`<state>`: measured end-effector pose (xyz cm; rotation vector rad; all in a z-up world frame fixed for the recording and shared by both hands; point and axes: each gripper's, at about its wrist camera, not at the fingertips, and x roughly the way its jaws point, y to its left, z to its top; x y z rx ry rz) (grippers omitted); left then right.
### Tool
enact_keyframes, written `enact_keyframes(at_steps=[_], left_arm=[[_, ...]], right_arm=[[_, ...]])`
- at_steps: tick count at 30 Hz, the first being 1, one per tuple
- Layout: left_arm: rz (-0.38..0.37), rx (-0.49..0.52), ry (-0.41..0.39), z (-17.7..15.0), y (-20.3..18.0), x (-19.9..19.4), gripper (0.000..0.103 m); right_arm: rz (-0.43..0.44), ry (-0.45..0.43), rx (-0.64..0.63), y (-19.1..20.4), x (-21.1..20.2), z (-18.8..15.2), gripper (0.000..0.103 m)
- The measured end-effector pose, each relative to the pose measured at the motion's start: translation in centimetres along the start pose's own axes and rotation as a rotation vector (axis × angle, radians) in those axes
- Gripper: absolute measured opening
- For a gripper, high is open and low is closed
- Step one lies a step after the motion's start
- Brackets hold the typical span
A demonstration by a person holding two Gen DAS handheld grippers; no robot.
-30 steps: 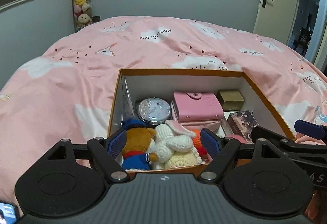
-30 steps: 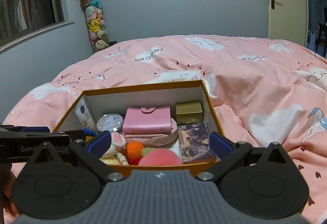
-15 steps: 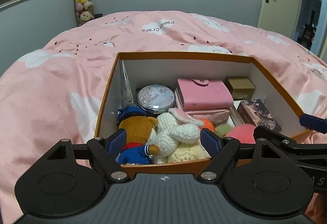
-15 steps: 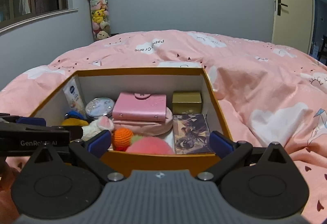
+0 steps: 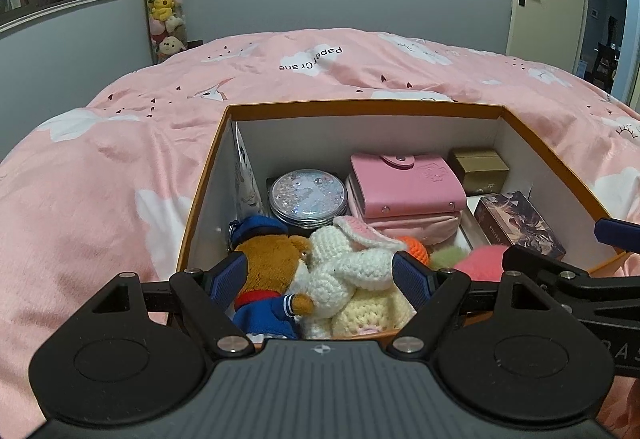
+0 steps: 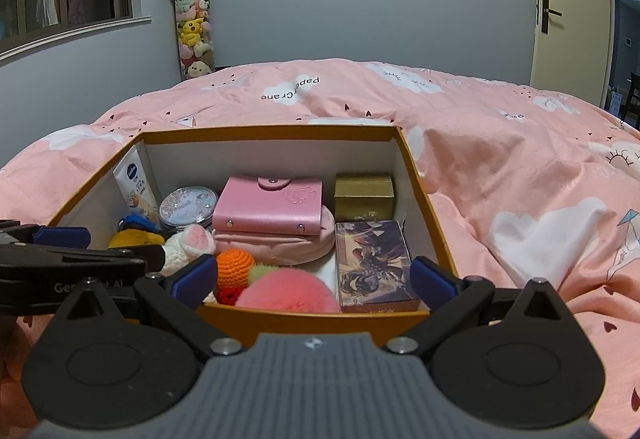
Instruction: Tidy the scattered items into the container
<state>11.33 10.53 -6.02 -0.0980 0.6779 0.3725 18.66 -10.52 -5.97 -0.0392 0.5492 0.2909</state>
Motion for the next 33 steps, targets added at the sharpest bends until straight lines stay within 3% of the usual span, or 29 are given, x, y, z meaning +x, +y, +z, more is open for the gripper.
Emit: enact_keyframes(at_steps=[33], left_arm=[[-0.009,0.010,0.029,0.01,0.23,0.35,0.094]], right_arm=[[0.000,0.001,-0.004,0.01,0.09,-0.08,0.103]])
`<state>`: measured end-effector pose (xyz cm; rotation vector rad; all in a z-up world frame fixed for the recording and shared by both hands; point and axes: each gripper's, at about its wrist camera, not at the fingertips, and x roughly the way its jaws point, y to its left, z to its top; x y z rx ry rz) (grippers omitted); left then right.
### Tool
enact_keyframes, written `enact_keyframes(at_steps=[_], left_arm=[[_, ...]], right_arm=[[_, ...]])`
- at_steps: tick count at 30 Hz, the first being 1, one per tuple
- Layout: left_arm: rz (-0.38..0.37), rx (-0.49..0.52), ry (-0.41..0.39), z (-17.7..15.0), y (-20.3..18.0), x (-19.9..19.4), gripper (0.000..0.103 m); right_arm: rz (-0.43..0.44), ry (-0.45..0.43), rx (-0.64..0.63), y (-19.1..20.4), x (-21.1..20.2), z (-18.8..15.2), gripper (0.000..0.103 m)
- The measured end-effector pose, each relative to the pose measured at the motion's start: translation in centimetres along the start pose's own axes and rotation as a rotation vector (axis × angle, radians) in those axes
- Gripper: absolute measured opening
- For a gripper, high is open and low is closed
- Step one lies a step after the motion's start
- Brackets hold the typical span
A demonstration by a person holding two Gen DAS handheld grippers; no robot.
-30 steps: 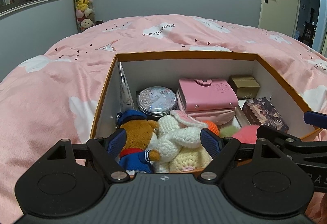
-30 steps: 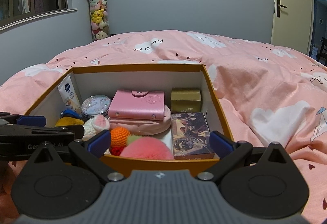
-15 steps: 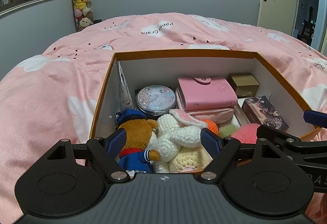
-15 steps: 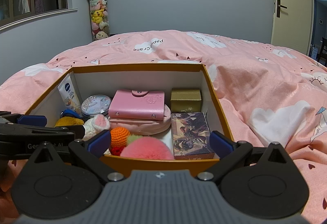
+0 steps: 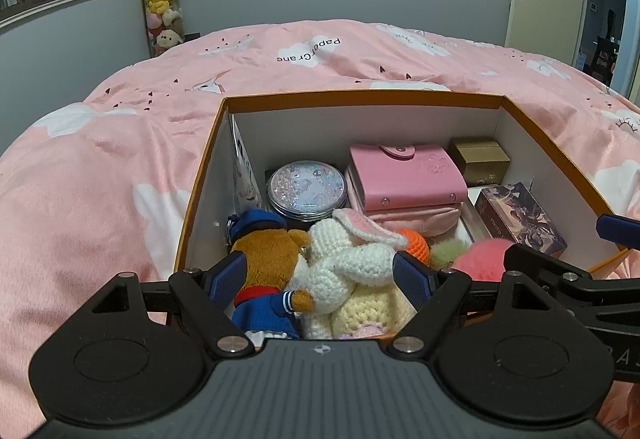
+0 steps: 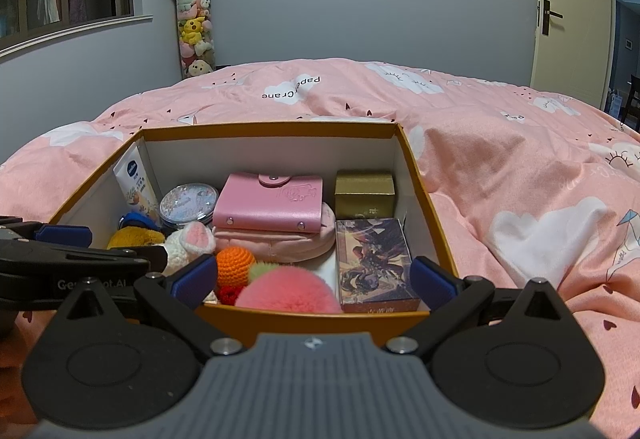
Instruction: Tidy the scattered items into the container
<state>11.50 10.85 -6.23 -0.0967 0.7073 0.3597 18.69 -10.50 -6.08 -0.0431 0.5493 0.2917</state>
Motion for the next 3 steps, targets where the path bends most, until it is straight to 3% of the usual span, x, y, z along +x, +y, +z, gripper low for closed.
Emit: enact_keyframes(at_steps=[3], left_arm=[[0.000,0.000,0.000,0.00,0.01,0.00,0.094]], right_arm=[[0.000,0.000,0.001,0.00,0.01,0.00,0.103]])
